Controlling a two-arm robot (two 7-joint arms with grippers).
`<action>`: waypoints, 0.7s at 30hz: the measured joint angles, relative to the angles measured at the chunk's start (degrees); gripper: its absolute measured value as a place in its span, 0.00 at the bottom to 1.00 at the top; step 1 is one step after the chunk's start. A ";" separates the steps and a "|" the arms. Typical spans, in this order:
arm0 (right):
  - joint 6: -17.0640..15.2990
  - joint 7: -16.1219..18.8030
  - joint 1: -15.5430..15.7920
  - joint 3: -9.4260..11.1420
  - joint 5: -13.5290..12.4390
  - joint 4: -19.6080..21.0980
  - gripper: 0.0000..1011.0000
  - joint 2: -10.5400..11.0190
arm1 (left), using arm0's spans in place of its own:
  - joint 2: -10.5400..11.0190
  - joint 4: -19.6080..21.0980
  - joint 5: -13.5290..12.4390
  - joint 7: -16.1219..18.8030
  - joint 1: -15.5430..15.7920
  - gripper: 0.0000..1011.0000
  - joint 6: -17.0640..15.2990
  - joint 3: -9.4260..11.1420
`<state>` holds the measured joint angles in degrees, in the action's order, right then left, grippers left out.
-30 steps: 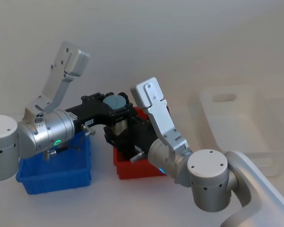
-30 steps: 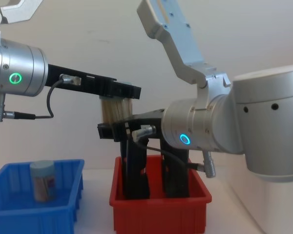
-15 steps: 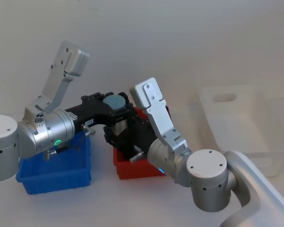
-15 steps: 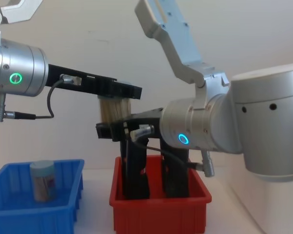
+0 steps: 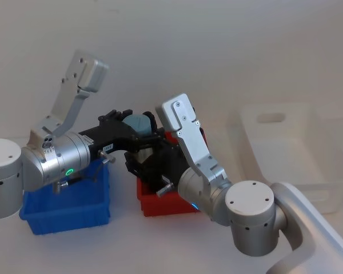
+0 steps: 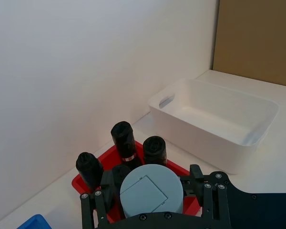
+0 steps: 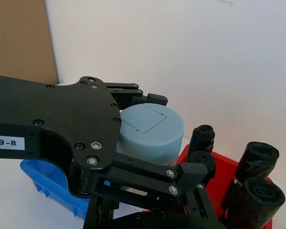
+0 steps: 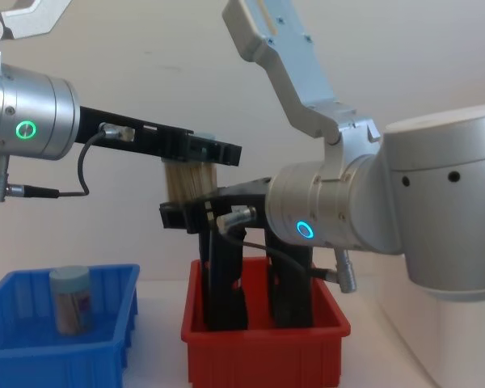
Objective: Pick the cotton swabs from the blue box and place them into the white box.
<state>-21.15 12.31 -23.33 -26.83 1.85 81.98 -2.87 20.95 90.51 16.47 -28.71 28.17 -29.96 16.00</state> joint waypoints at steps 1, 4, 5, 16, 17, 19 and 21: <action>0.00 -0.01 0.01 0.00 0.01 0.02 0.63 0.00 | 0.00 0.00 0.00 0.00 0.00 0.99 0.00 0.00; -0.11 -0.14 0.11 0.02 0.06 0.16 0.63 0.03 | 0.00 0.00 0.00 0.00 0.00 0.99 0.00 0.00; -0.14 -0.20 0.13 0.03 0.07 0.21 0.63 0.04 | 0.00 0.00 0.00 0.00 0.00 0.99 0.00 0.00; -0.95 -1.97 1.12 0.02 0.14 1.69 0.63 0.33 | 0.00 0.00 -0.01 0.00 0.00 0.99 0.00 -0.01; -1.11 -2.29 1.33 -0.01 0.14 2.00 0.63 0.39 | 0.00 0.00 -0.01 0.00 0.00 0.99 0.00 -0.01; -1.26 -2.66 1.53 -0.02 0.14 2.32 0.63 0.45 | 0.00 0.00 -0.01 0.00 0.00 0.99 0.00 -0.01; -1.56 -3.27 1.89 -0.07 0.14 2.78 0.63 0.54 | 0.00 0.00 -0.01 0.00 0.00 0.99 0.00 -0.01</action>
<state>-22.71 9.04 -21.44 -26.90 1.99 84.76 -2.33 20.95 90.51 16.46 -28.71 28.17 -29.96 16.00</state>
